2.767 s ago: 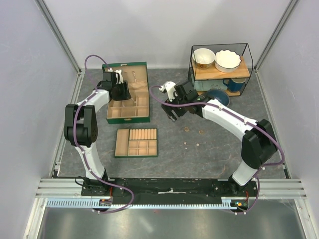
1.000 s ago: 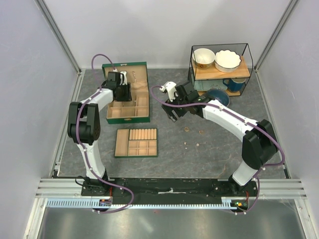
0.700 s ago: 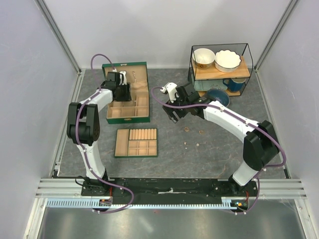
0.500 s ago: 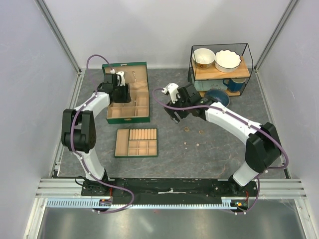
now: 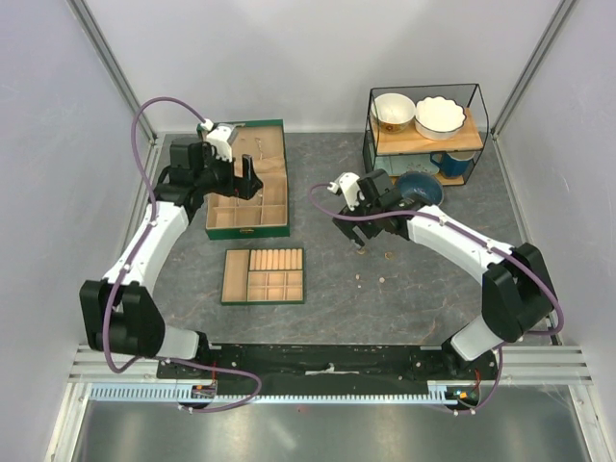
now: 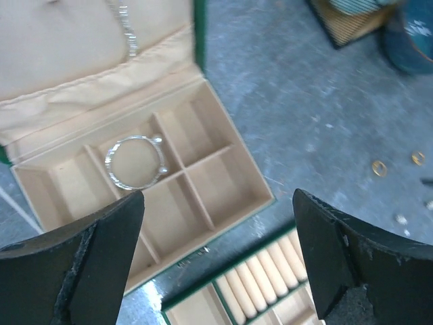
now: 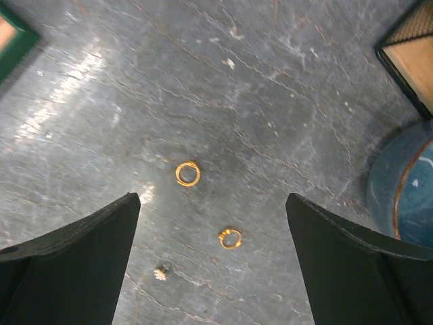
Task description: Organize the mixed jewelry
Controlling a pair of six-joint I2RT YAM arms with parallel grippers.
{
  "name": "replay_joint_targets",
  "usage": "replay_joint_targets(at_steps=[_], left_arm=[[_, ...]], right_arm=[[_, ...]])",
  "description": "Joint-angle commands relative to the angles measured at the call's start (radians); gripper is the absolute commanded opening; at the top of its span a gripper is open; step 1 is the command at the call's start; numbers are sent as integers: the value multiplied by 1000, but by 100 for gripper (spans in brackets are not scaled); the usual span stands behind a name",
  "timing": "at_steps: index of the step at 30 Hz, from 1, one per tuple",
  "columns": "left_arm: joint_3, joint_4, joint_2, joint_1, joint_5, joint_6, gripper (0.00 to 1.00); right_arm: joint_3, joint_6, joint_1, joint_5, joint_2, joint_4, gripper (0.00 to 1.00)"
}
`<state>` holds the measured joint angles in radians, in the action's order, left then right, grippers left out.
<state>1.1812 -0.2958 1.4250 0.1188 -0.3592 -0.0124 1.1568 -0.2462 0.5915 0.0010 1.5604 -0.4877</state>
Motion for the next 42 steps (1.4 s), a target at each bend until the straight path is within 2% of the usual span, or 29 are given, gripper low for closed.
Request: replay_joint_targets(at_steps=[1, 4, 9, 14, 17, 25, 42], left_arm=[[-26, -100, -107, 13, -243, -121, 98], [-32, -161, -149, 31, -317, -162, 99], [-83, -184, -195, 85, -327, -233, 99], [-91, -184, -184, 94, -323, -242, 99], [-94, -183, -178, 97, -328, -250, 99], [-104, -184, -169, 102, -319, -250, 99], [-143, -152, -204, 104, -285, -245, 98]], right_arm=[[-25, -59, -54, 7, -23, -8, 98], [-31, -96, -78, 1, -10, -23, 96], [-42, -159, -82, 2, 30, -29, 83], [-46, -208, -82, -44, 92, -25, 68], [-46, -232, -82, -52, 124, -23, 62], [-23, -222, -82, -99, 202, -6, 54], [27, -153, -84, -167, 228, 3, 50]])
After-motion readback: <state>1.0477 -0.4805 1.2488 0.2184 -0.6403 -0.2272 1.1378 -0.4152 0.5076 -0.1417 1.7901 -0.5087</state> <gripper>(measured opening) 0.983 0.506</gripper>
